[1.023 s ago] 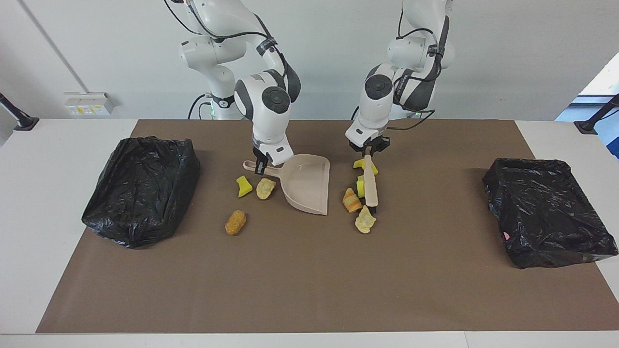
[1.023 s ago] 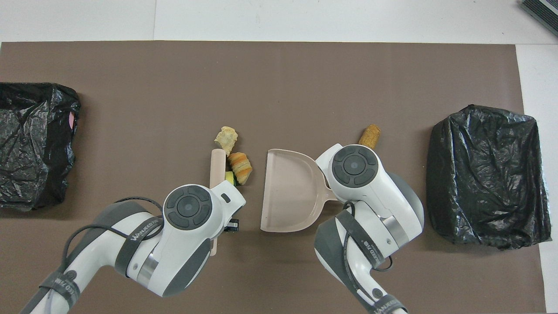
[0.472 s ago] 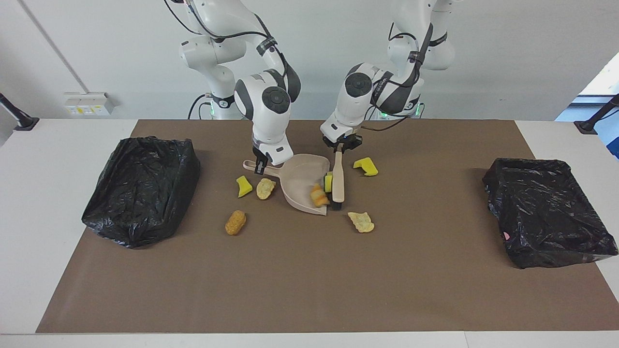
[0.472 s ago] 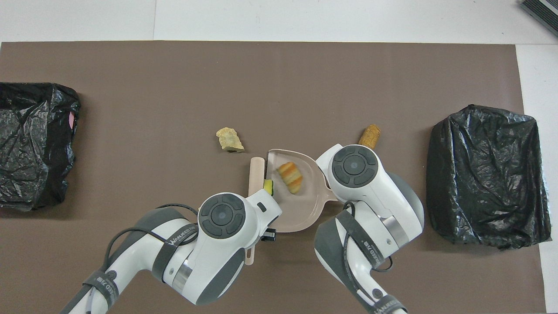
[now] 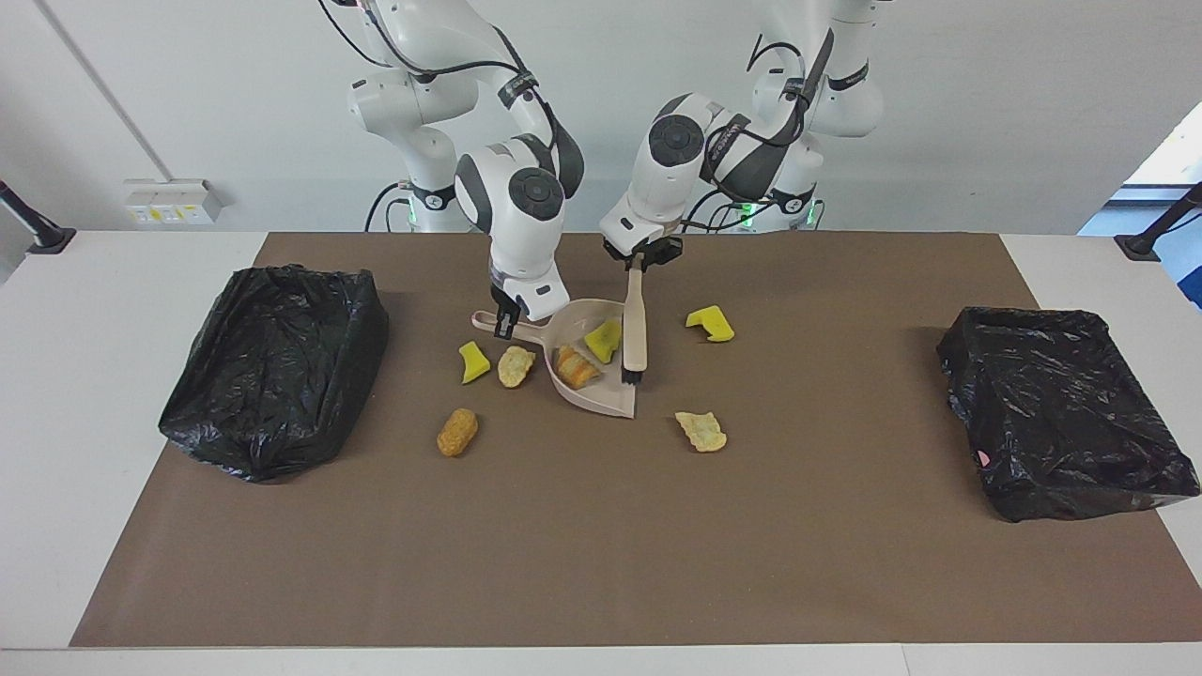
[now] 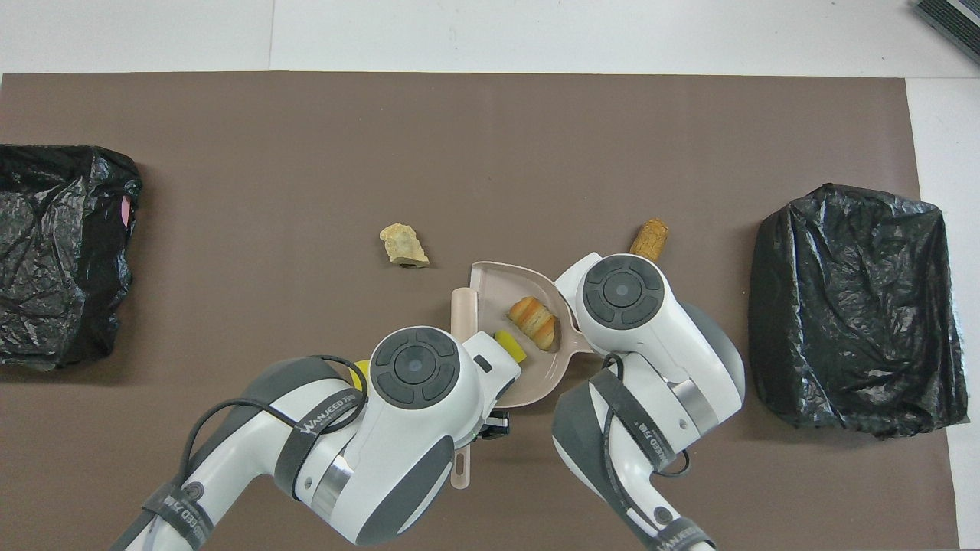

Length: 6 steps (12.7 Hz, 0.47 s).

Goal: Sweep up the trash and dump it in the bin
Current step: 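Sweep the bread crusts into the dustpan with the left gripper's brush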

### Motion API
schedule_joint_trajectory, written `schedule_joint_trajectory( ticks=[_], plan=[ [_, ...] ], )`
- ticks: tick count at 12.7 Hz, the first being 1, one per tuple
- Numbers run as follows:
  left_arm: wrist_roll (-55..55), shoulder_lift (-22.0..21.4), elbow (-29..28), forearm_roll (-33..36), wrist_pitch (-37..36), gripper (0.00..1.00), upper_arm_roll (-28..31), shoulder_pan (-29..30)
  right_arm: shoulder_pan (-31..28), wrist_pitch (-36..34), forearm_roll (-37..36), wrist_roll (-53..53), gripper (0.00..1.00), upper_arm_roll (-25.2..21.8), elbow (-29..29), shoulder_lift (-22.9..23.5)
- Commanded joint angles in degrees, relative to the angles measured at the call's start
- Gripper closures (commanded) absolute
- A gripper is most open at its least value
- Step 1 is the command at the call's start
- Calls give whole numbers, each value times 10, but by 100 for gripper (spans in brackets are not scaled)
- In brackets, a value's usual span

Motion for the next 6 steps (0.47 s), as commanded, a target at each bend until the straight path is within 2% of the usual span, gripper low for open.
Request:
schedule_joint_trajectory(
  ticks=[1, 2, 4, 6],
  plan=[
    [-35, -41, 0, -7, -74, 100, 7, 1, -2, -3, -10, 16, 100, 4, -11, -13],
    [-46, -62, -4, -6, -107, 100, 7, 2, -2, -3, -10, 16, 100, 4, -11, -13],
    [-145, -95, -16, -4, -165, 100, 8, 17, -2, -3, -9, 16, 100, 4, -11, -14],
    [-215, -120, -47, -1, -175, 100, 7, 18, -2, -3, -9, 16, 100, 4, -11, -13]
  ],
)
